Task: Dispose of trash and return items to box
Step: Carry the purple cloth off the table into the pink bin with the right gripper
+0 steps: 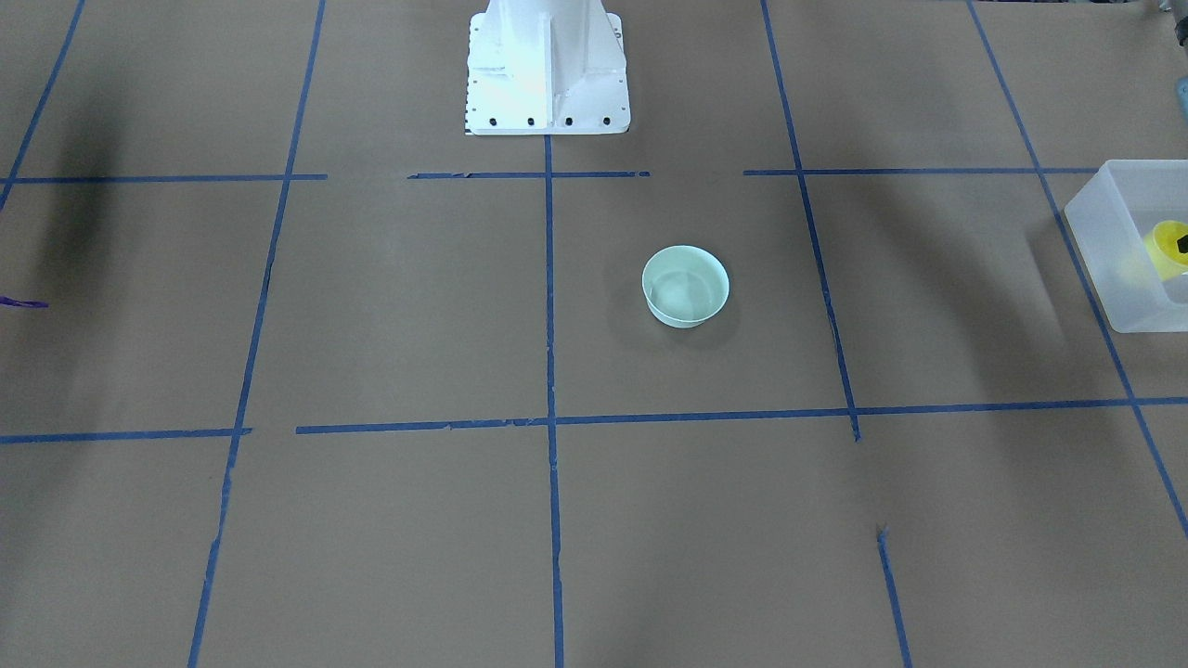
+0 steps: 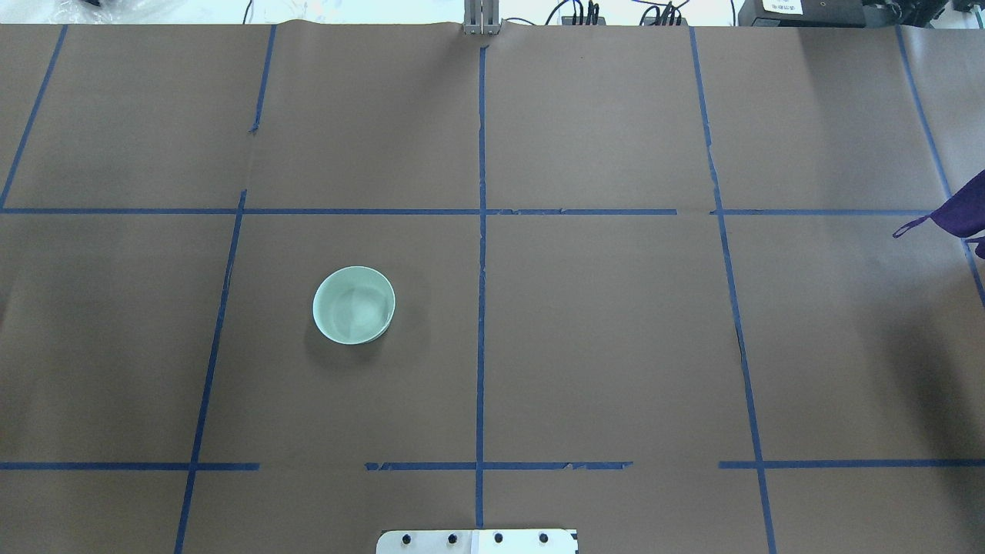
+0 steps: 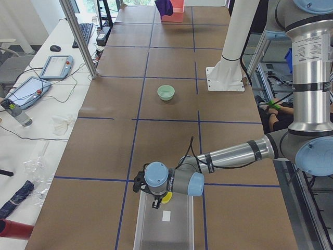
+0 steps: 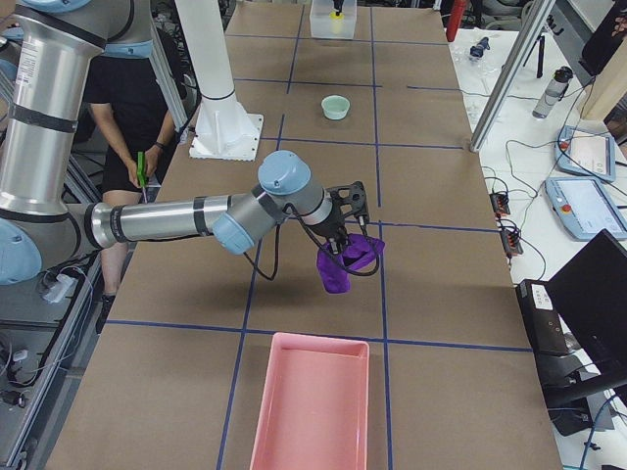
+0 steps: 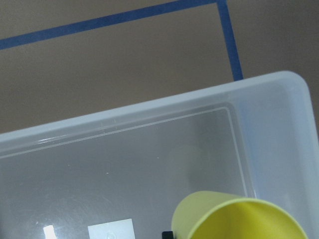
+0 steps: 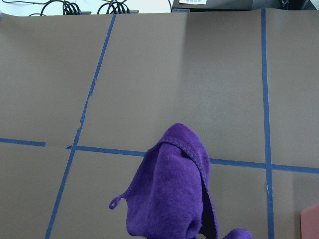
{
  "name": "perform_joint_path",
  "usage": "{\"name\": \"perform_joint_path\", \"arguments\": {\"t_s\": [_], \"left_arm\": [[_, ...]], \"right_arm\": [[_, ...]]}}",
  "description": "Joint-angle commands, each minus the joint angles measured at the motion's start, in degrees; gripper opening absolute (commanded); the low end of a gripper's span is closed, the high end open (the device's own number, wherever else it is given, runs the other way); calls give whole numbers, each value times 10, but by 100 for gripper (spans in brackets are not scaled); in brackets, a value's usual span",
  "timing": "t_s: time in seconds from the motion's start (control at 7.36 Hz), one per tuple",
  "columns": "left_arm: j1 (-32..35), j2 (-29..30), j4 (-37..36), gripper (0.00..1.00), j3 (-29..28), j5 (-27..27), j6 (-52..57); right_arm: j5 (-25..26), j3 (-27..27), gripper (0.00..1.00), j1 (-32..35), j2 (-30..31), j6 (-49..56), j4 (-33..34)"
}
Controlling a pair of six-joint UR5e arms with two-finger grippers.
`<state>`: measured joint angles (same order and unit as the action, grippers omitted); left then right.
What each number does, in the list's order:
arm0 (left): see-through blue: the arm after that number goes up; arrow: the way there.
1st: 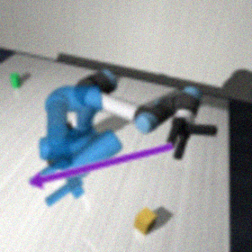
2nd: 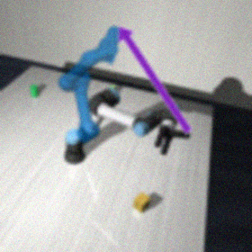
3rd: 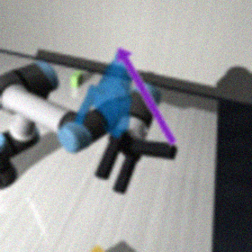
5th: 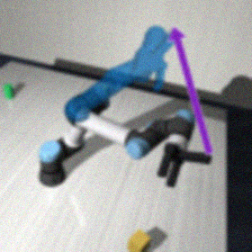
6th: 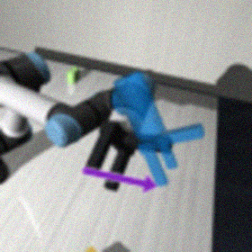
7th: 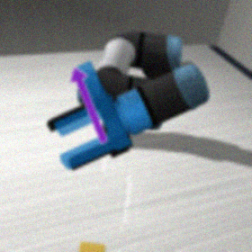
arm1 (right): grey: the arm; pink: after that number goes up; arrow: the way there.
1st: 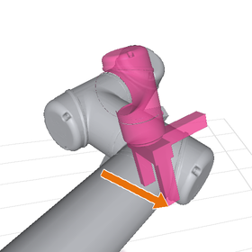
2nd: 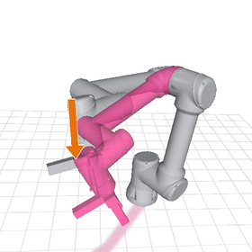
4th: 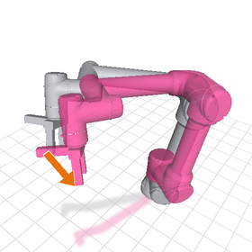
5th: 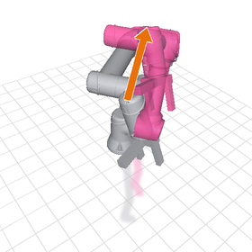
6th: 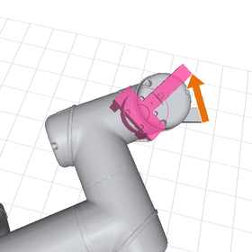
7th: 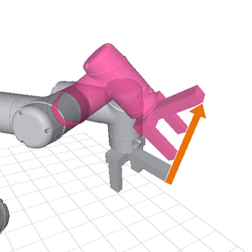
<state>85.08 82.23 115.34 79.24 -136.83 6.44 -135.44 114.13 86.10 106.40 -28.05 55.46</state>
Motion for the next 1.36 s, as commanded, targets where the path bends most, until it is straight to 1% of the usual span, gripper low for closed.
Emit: {"name": "perform_joint_path", "arguments": {"t_s": [0.0, 0.14, 0.27, 0.41, 0.54, 0.68, 0.82, 1.09, 1.22], "left_arm": [[4, -32, -3, 100, 99, 6, -5], [8, -59, -4, 100, 168, 39, -8], [22, -59, -17, 100, 206, 59, -33], [24, -49, -35, 100, 236, 61, -109], [22, -46, -35, 100, 255, 61, -174], [16, -44, -34, 100, 266, 55, -213], [1, -39, -31, 100, 272, 53, -242], [-64, -3, -28, 100, 282, 53, -344], [-94, 12, -27, 100, 290, 53, -382]], "right_arm": [[0, 0, 0, 6, 0, 9, 0], [2, -3, 0, 10, 6, 18, 1], [8, -7, 0, 18, 8, 46, 8], [11, -7, 0, 63, 7, 152, 77], [24, -6, 0, 105, 4, 261, 152], [72, -7, 0, 110, 3, 345, 189], [98, -14, 0, 111, 1, 394, 214], [101, -73, 0, 144, 0, 487, 222], [103, -106, 0, 148, -1, 512, 221]]}}
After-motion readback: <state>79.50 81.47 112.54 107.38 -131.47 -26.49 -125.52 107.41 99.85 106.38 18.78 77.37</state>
